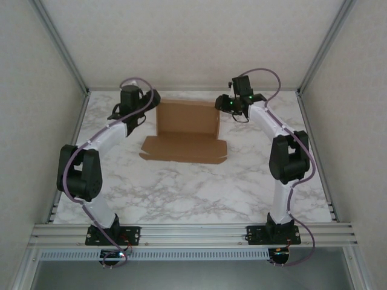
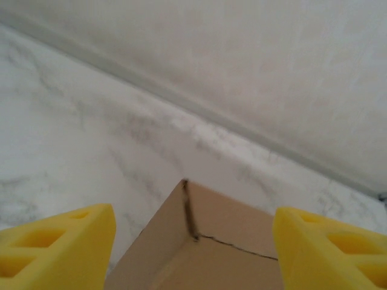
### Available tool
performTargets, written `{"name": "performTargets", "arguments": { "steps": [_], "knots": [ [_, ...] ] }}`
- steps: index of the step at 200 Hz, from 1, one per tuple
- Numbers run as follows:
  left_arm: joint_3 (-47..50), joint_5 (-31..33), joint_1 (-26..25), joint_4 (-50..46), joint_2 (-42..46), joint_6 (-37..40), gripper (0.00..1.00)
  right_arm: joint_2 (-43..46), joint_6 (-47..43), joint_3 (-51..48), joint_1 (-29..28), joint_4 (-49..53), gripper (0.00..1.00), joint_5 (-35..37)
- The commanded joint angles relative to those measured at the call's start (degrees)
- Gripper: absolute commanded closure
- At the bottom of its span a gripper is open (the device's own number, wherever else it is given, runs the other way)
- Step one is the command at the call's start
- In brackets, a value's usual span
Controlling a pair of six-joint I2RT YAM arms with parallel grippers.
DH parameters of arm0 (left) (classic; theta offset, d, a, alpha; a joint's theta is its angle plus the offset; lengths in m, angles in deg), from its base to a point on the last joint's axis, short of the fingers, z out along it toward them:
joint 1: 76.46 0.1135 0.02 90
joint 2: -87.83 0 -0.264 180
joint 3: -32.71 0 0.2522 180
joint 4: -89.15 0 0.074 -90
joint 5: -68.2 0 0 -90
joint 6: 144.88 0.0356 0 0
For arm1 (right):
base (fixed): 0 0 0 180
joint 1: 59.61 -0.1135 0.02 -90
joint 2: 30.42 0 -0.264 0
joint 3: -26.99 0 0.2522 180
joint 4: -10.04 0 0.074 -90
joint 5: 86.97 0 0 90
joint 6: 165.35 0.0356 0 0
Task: Fold the paper box
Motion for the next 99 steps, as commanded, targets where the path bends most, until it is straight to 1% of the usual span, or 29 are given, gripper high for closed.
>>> {"name": "performTargets", "arguments": {
  "steps": [1, 24, 35, 46, 61, 76, 87, 99],
  "knots": [
    [-6.6, 4.9, 0.6, -4.1, 2.4, 0.9, 0.30, -7.4, 0.1, 4.0, 0.9, 12.5, 0.56, 0.5],
    [-8.9, 7.2, 0.6, -4.2, 4.9, 1.0, 0.30, -11.9, 0.5, 7.8, 1.9, 13.8, 0.56, -1.7],
    [-9.2, 7.3, 0.6, -4.2, 6.4, 1.1, 0.30, -12.4, 0.6, 7.6, 2.2, 13.8, 0.56, -3.1],
    [-9.2, 7.5, 0.6, -4.6, 7.8, 0.9, 0.31, -11.2, 0.6, 5.3, 2.2, 12.8, 0.57, -5.6],
    [-8.6, 8.3, 0.6, -5.6, 9.8, 0.4, 0.31, -7.3, 1.7, -1.4, 1.7, 9.7, 0.57, -8.5],
    [-6.1, 10.5, 0.6, -6.1, 12.5, -0.6, 0.32, -0.2, 4.0, -12.9, -0.2, 2.6, 0.58, -10.3],
    [-2.4, 13.2, 0.6, -6.1, 15.2, -2.6, 0.32, 4.6, 5.5, -21.0, -2.6, -2.1, 0.58, -12.5],
    [3.8, 14.9, 0.6, -4.1, 18.5, -4.8, 0.32, 8.4, 5.0, -26.0, -5.8, -3.7, 0.57, -13.8]
  ]
}}
